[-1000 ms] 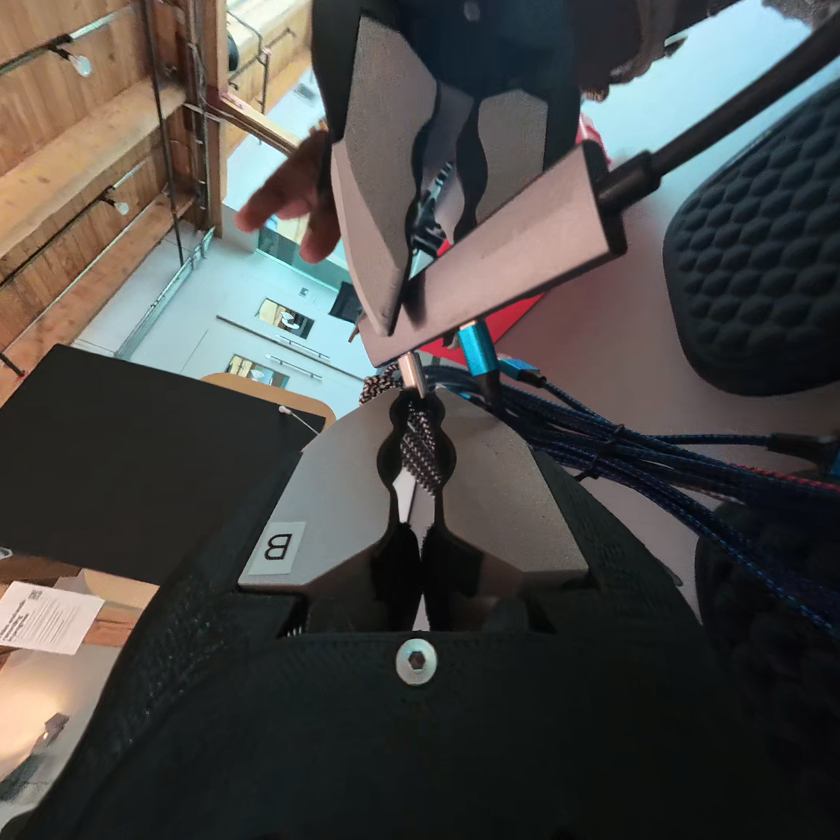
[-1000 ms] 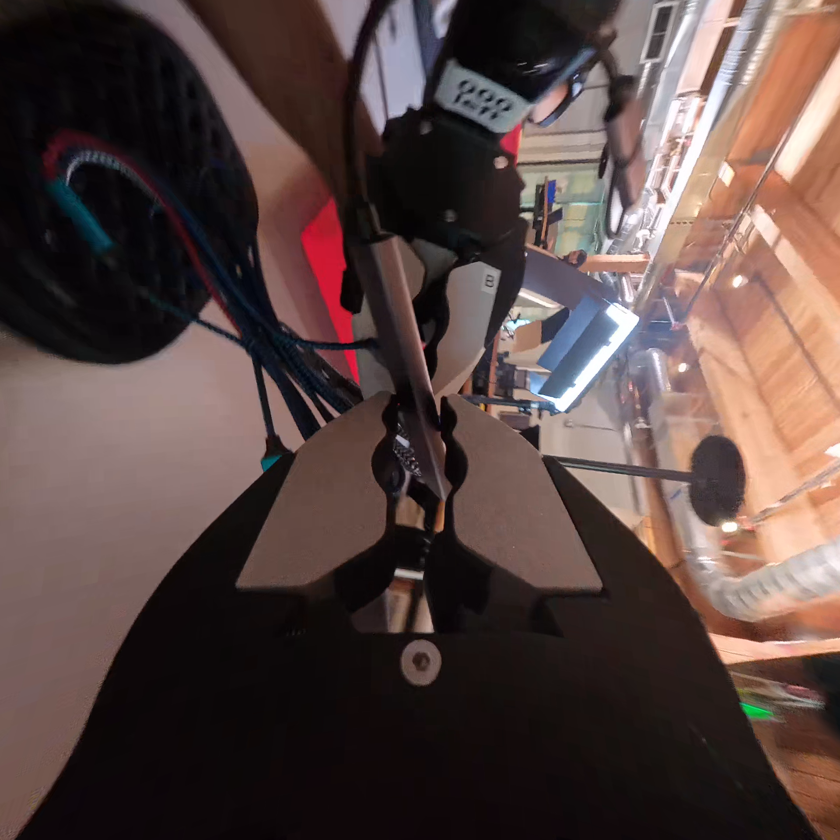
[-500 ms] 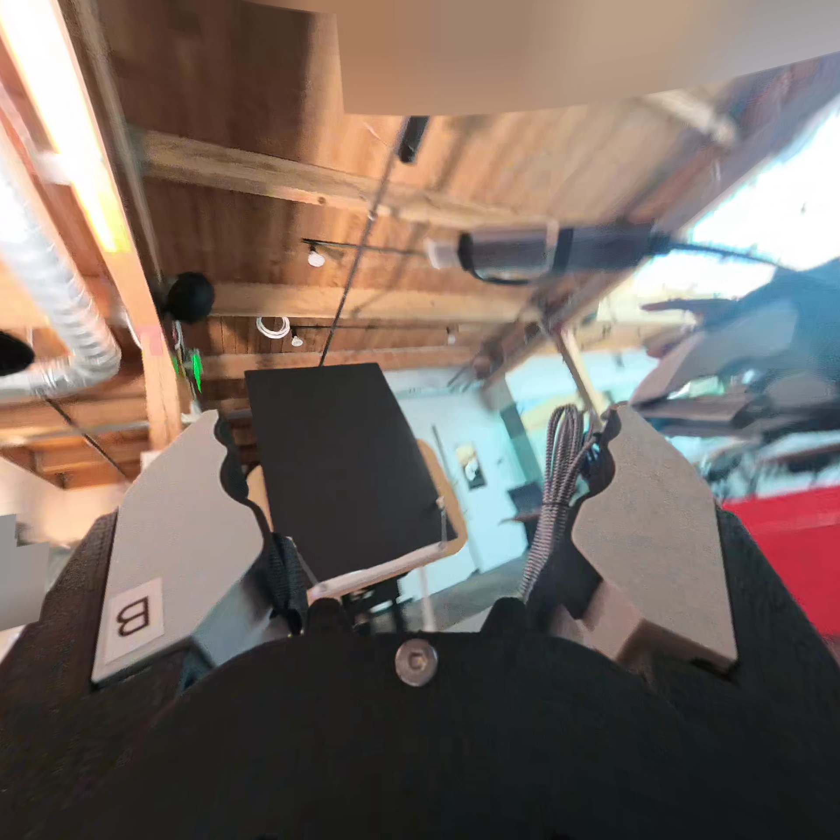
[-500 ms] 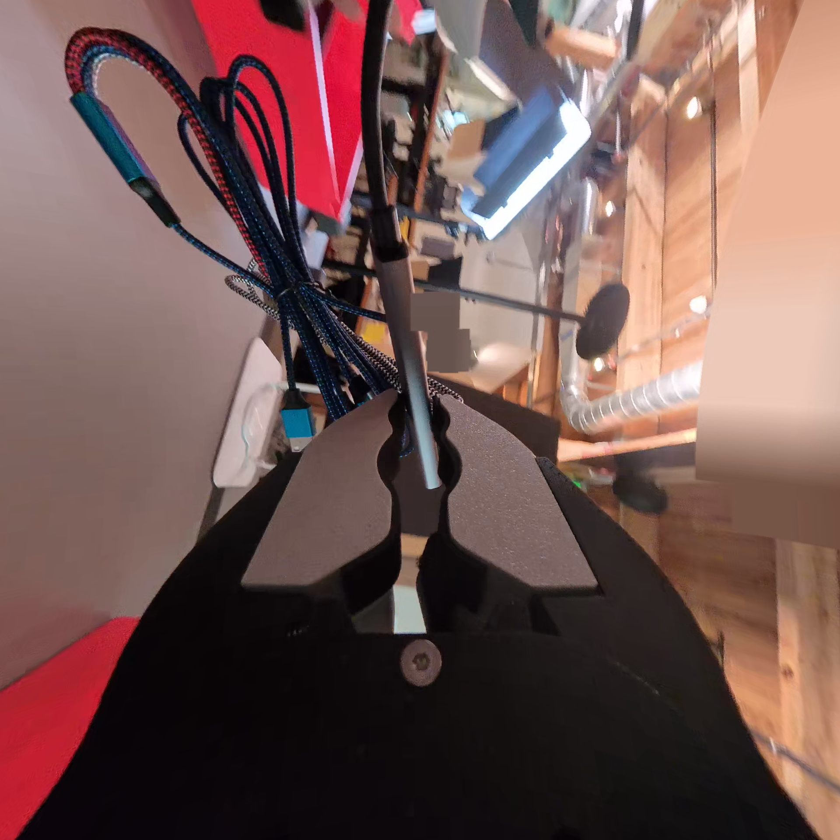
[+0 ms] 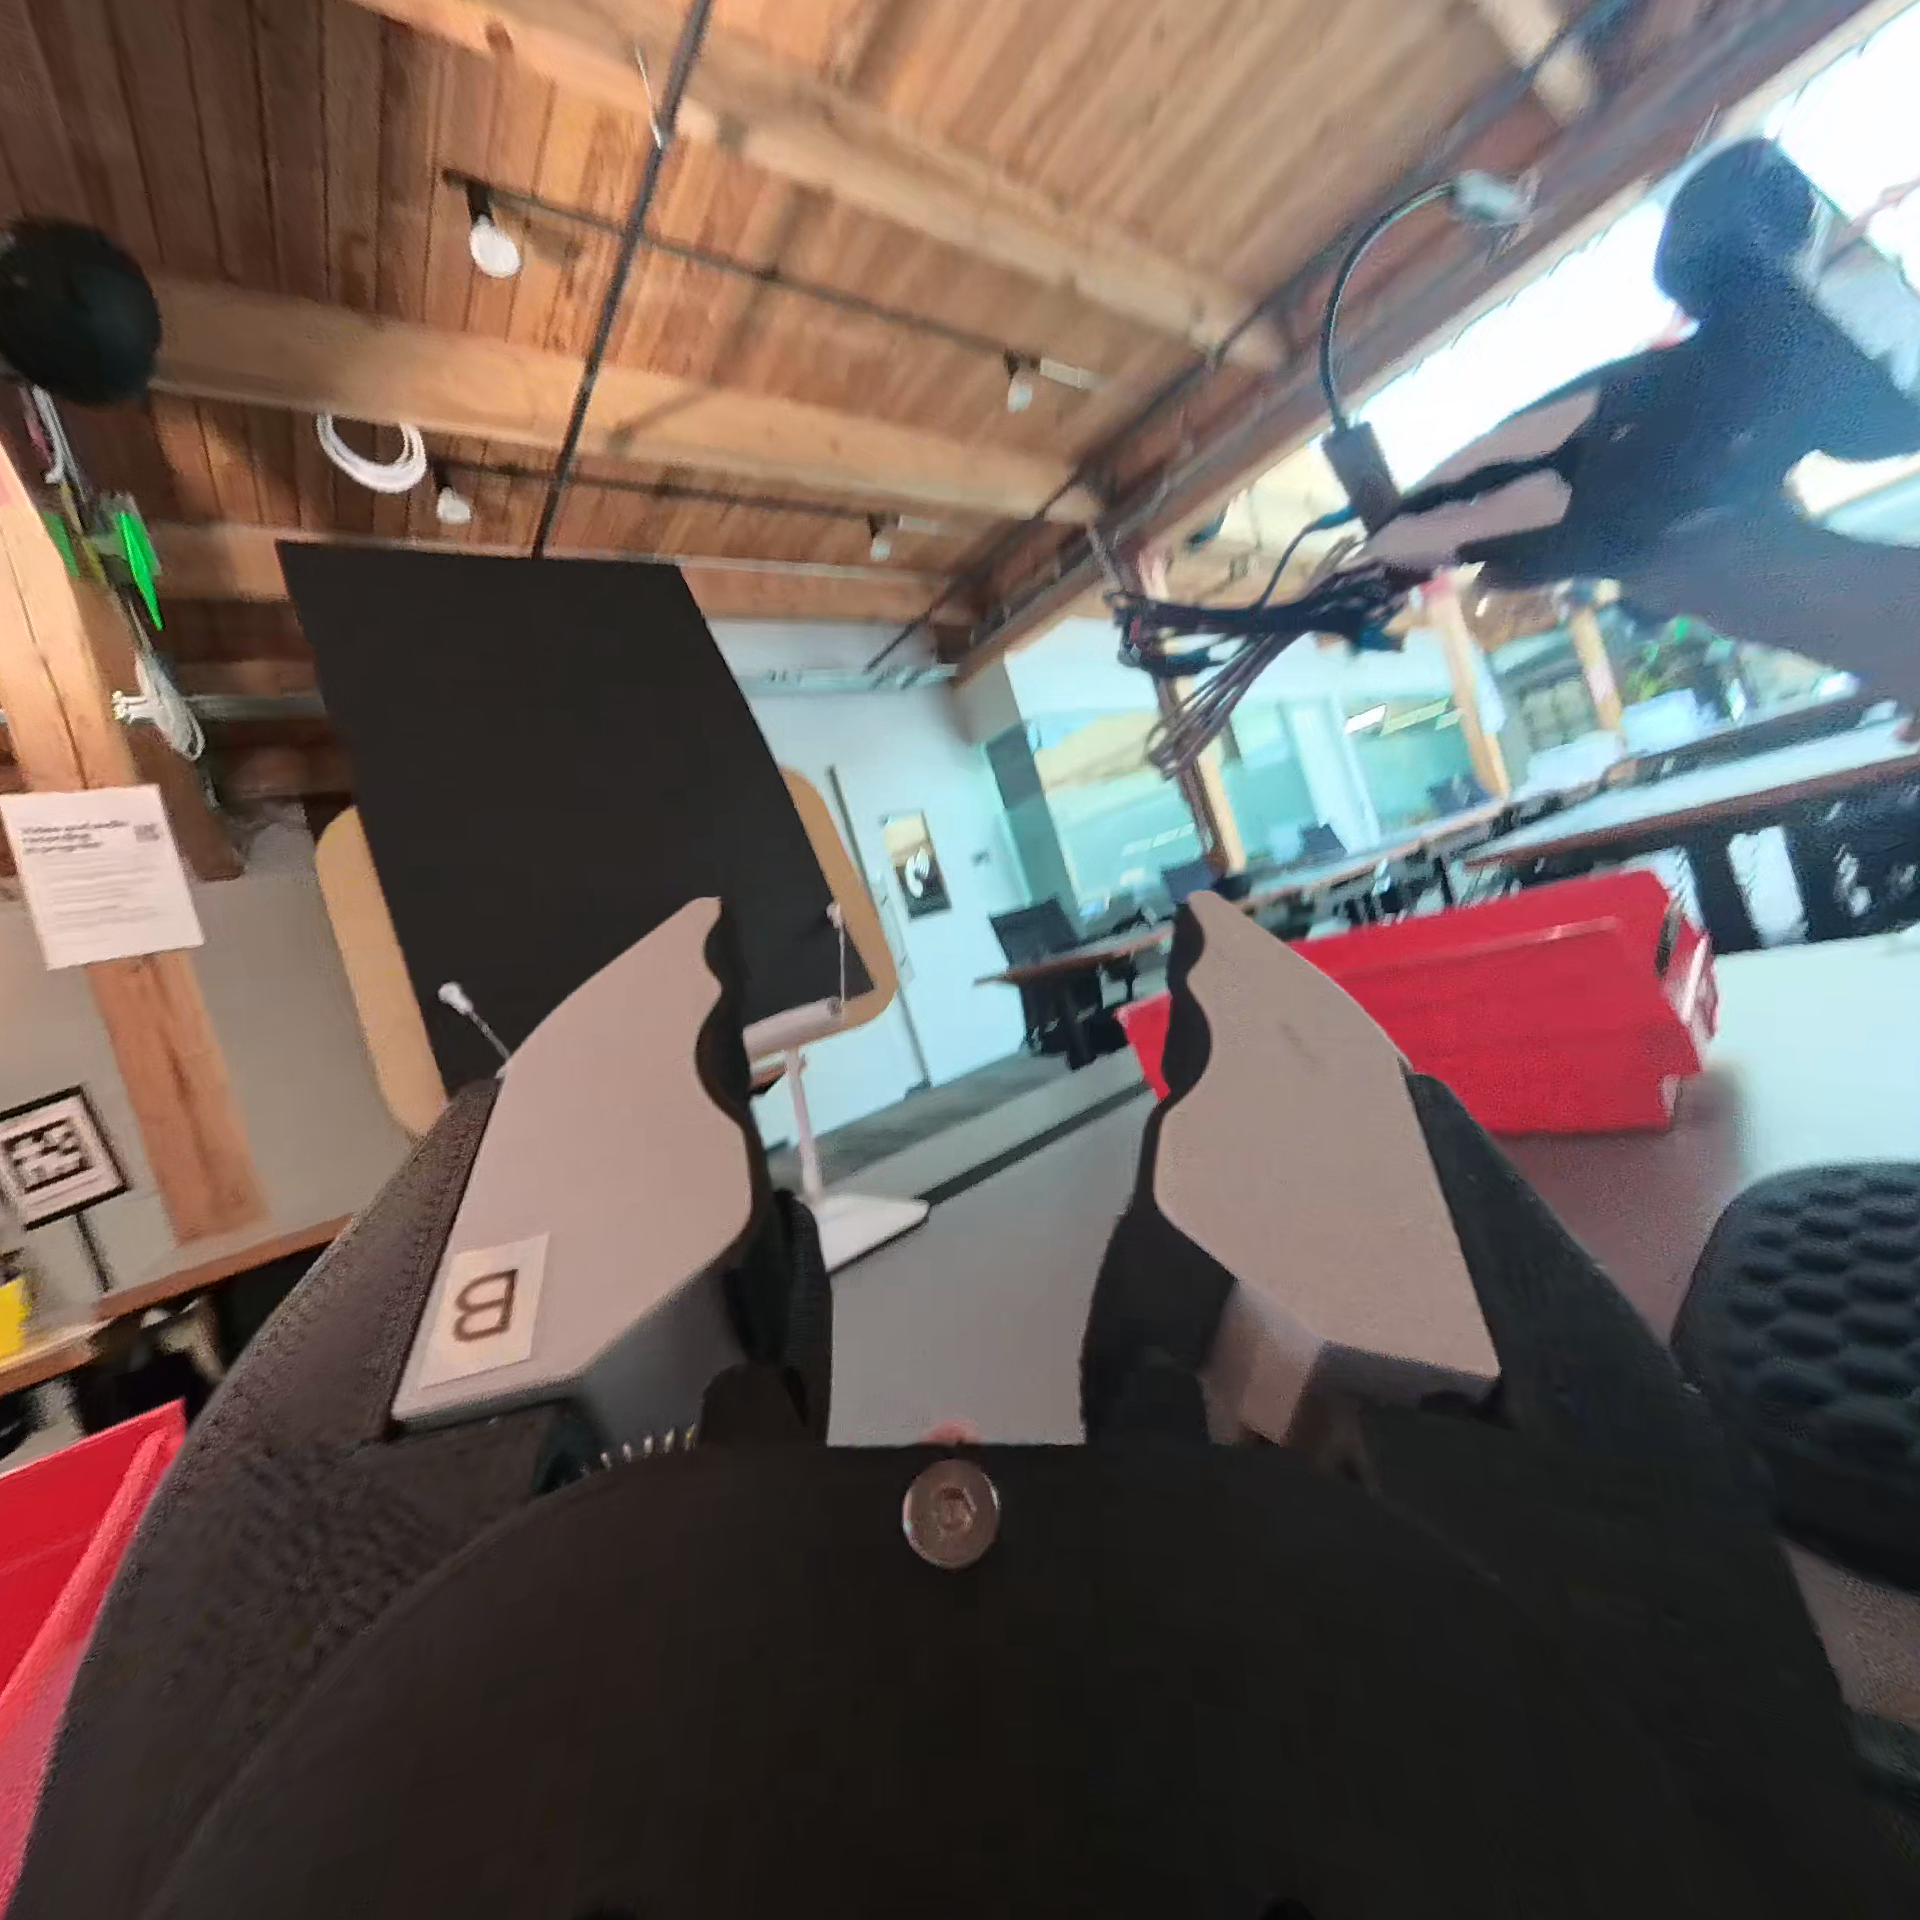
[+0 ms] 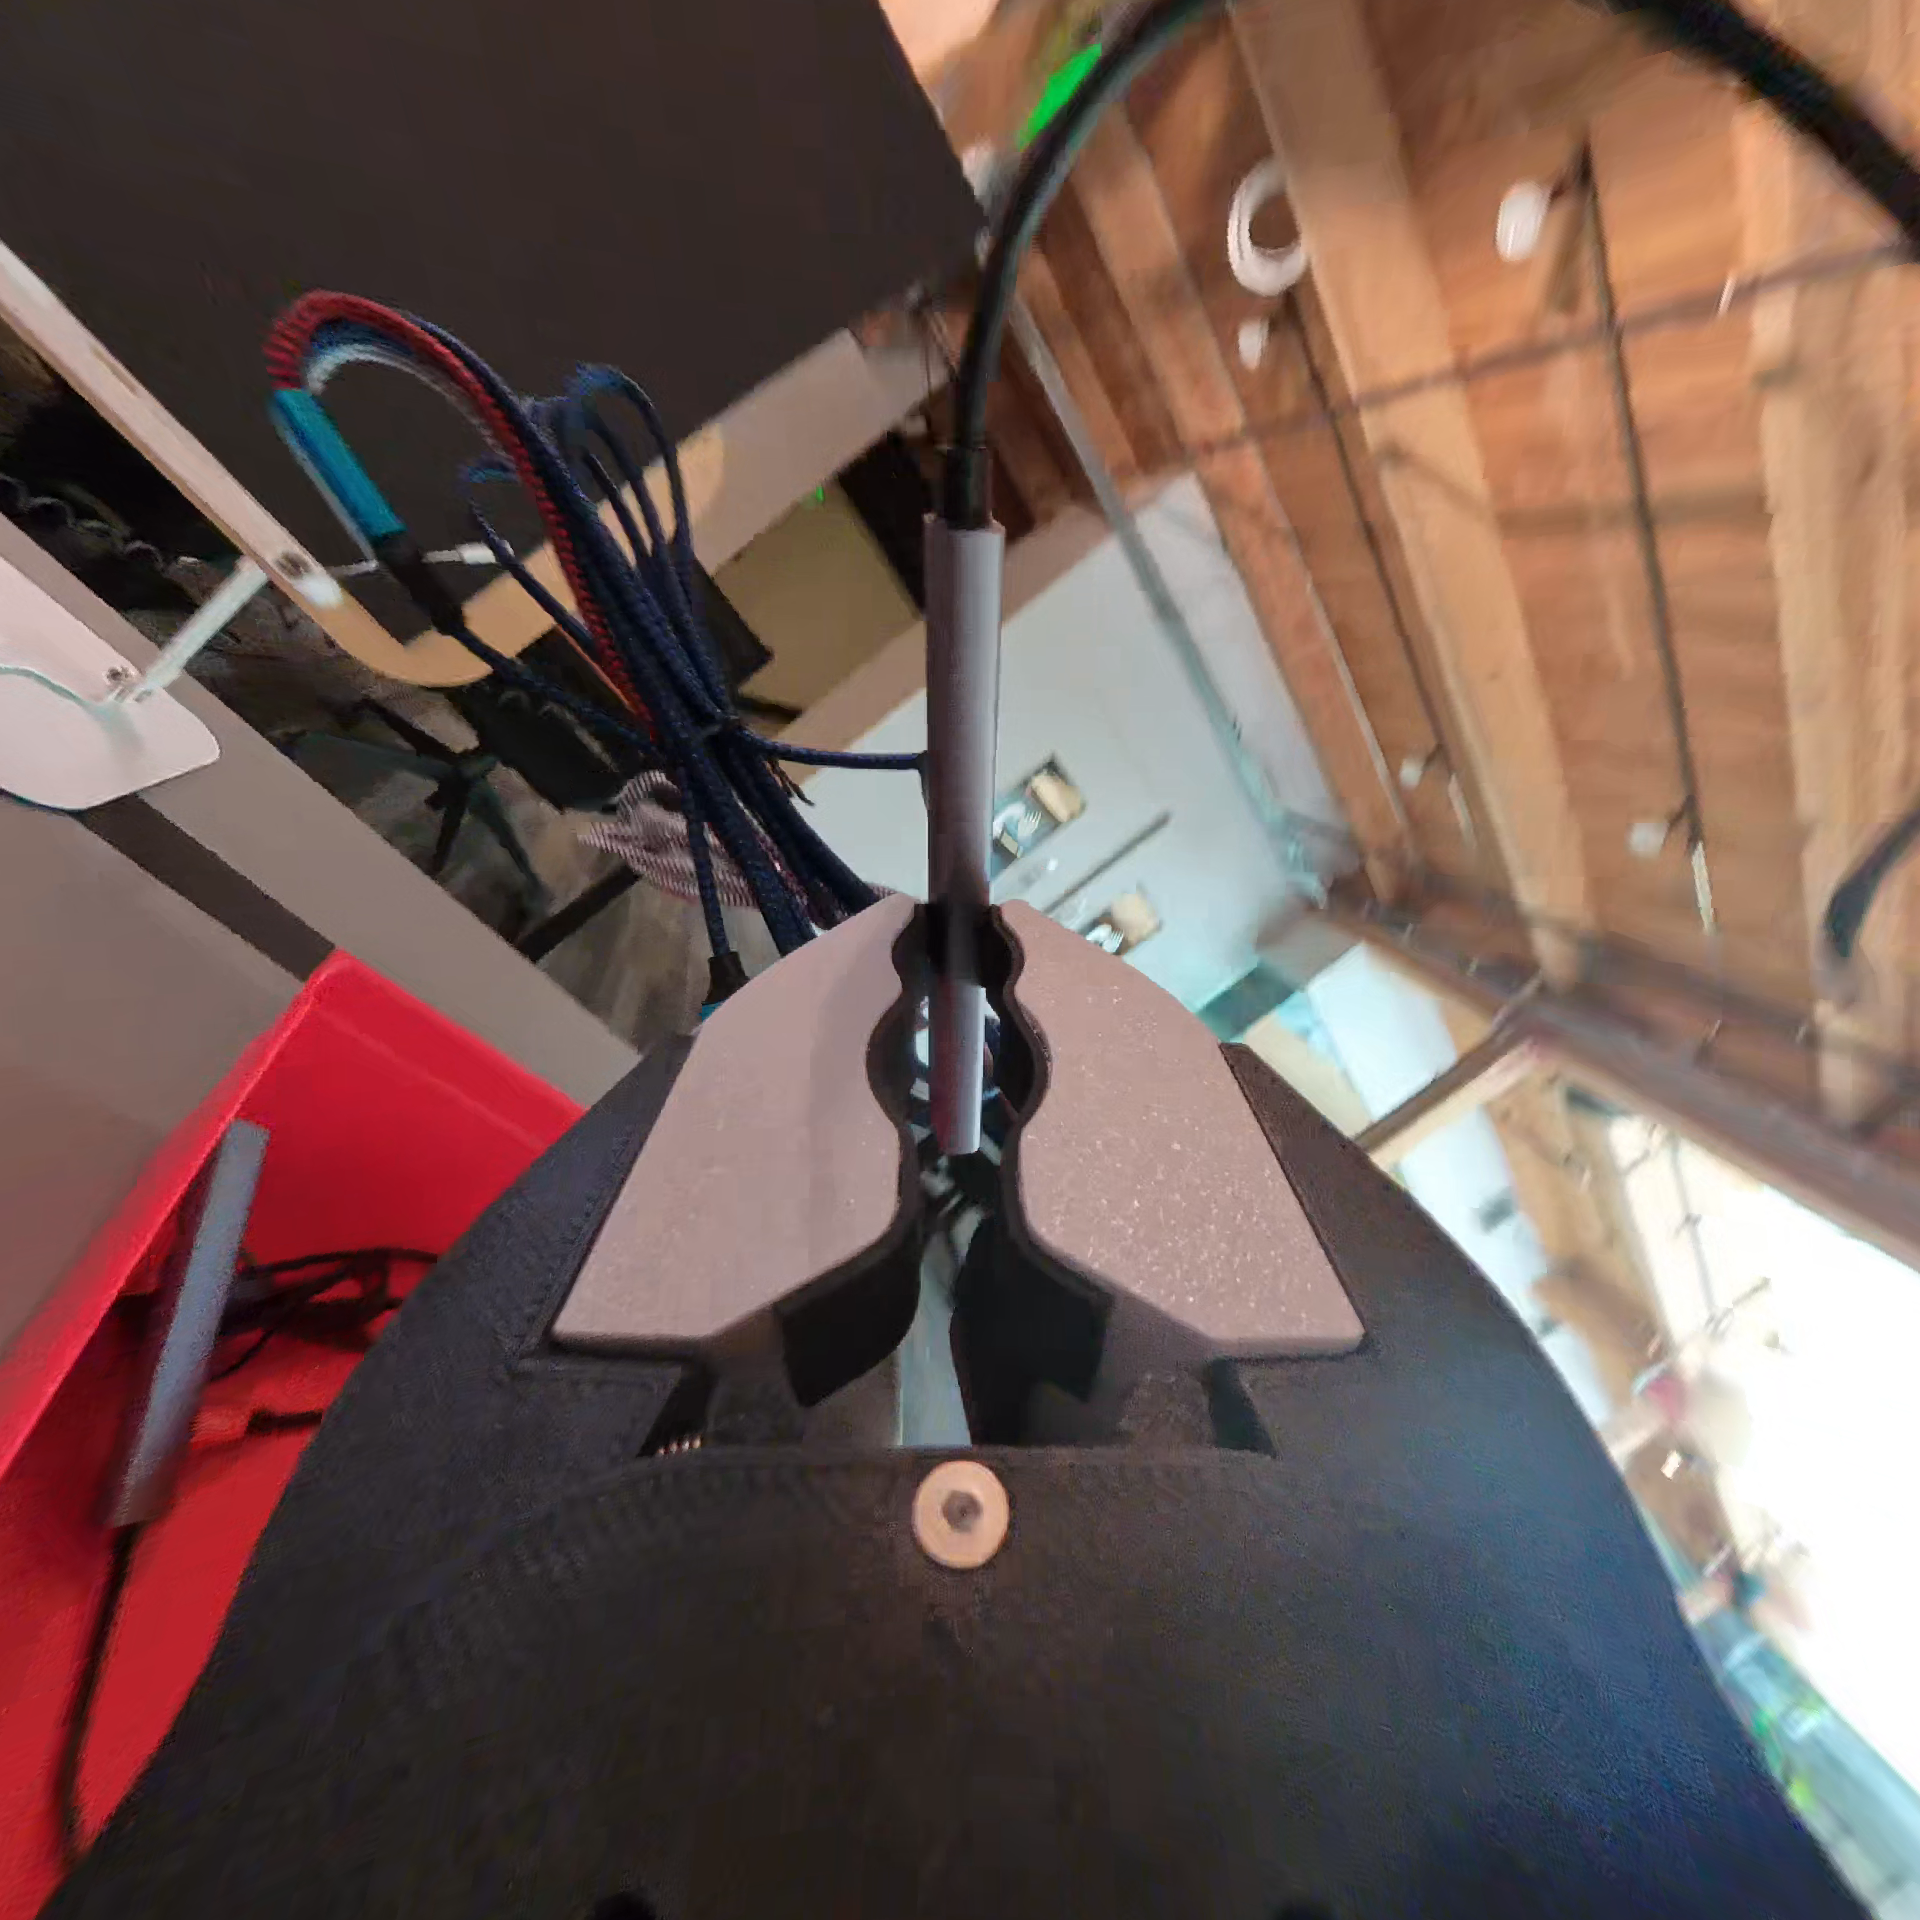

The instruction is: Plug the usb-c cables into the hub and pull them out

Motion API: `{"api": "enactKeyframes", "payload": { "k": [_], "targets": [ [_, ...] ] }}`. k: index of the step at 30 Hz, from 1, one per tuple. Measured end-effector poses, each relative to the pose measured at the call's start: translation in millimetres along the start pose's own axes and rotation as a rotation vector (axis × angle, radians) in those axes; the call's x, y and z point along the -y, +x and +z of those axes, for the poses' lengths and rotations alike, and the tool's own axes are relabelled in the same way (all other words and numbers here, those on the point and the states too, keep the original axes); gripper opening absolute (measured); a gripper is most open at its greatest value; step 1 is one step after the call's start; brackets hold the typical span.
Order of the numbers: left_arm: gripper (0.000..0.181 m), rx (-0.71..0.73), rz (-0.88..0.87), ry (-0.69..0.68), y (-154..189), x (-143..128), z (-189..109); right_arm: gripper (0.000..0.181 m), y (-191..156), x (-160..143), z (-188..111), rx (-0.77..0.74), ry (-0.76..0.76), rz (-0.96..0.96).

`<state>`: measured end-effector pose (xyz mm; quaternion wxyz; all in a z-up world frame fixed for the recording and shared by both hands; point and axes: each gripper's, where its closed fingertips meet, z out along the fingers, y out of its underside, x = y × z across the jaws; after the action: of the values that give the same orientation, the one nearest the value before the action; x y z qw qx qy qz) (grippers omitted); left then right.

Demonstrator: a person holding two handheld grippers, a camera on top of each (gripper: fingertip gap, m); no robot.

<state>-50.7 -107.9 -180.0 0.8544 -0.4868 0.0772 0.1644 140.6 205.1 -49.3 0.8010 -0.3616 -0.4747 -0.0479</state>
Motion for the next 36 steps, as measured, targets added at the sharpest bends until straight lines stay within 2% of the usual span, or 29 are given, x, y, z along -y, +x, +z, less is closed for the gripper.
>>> {"api": "enactKeyframes", "payload": {
  "k": [3, 8, 10, 13, 17, 19, 21, 23, 25, 26, 27, 29, 31, 32, 34, 36],
  "targets": [
    [0.068, -0.028, 0.052, -0.064, 5.9, -10.3, 1.2, 0.009, -8.4, -45.5, 1.4, -0.020, -0.127, 0.115],
    [0.059, -0.086, 0.097, -0.127, 17.5, -21.5, 3.8, 0.008, -41.2, -114.4, -0.2, -0.027, -0.381, 0.140],
    [0.056, -0.094, 0.115, -0.145, 19.3, -24.8, 4.2, 0.008, -62.6, -138.6, -1.1, 0.011, -0.470, 0.167],
    [0.055, -0.111, 0.110, -0.159, 22.1, -27.9, 4.5, 0.008, -105.6, -167.2, -6.1, 0.151, -0.609, 0.217],
    [0.055, -0.128, 0.094, -0.171, 24.2, -31.4, 4.9, 0.011, -150.6, -159.3, -10.5, 0.405, -0.613, 0.416],
    [0.055, -0.144, 0.086, -0.165, 26.7, -30.7, 5.1, 0.013, -162.7, -136.0, -8.1, 0.524, -0.501, 0.627],
    [0.055, -0.148, 0.081, -0.158, 27.6, -29.6, 5.1, 0.018, -145.1, -110.7, -0.8, 0.507, -0.305, 0.823],
    [0.055, -0.145, 0.075, -0.157, 26.8, -29.5, 4.7, 0.031, -116.1, -94.9, 0.2, 0.453, -0.168, 0.976],
    [0.055, -0.137, 0.037, -0.157, 25.0, -29.6, 4.6, 0.053, -93.2, -78.0, -3.5, 0.426, -0.059, 1.067],
    [0.055, -0.129, 0.010, -0.159, 23.2, -29.8, 4.8, 0.072, -85.3, -68.5, -5.6, 0.416, -0.010, 1.098],
    [0.060, -0.115, -0.017, -0.155, 20.6, -28.7, 5.1, 0.086, -79.9, -59.6, -8.0, 0.404, 0.029, 1.116],
    [0.082, -0.066, -0.079, -0.099, 12.3, -19.4, 6.1, 0.105, -78.9, -46.6, -14.2, 0.388, 0.059, 1.101],
    [0.127, 0.003, -0.149, 0.031, 1.3, 2.8, 6.1, 0.112, -90.9, -40.8, -22.5, 0.412, 0.016, 1.037],
    [0.141, 0.040, -0.161, 0.104, -3.9, 17.2, 3.5, 0.112, -100.4, -41.3, -27.8, 0.440, -0.030, 0.993],
    [0.144, 0.092, -0.147, 0.187, -10.0, 42.7, -6.7, 0.108, -121.8, -50.3, -39.9, 0.497, -0.157, 0.898],
    [0.143, 0.146, -0.107, 0.184, -18.4, 58.5, -17.9, 0.082, -143.9, -61.1, -54.4, 0.570, -0.254, 0.790]
  ]
}}
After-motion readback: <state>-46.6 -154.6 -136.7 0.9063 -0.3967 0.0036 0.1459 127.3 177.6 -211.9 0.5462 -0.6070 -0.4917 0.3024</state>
